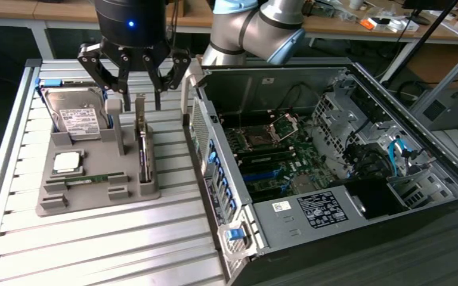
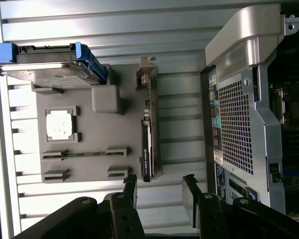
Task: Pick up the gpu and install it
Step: 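Pick up the gpu and move the gpu toward the slot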
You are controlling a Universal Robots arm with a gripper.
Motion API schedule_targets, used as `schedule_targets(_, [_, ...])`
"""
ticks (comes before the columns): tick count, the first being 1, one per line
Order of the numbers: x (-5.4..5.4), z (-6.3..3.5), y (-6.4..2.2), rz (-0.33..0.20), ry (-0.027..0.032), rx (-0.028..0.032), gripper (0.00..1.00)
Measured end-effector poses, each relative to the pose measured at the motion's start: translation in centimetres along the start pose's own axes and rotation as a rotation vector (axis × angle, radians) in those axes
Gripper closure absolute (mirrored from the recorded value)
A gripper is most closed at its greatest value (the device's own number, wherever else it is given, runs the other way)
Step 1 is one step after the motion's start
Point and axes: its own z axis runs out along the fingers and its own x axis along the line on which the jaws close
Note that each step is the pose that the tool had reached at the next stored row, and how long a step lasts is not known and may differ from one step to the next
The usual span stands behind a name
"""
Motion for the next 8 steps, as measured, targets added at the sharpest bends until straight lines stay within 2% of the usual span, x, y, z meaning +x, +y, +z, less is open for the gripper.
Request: schedule_targets(8, [0.04, 0.4, -0.02, 0.0, 0.0, -0.0001, 0.5])
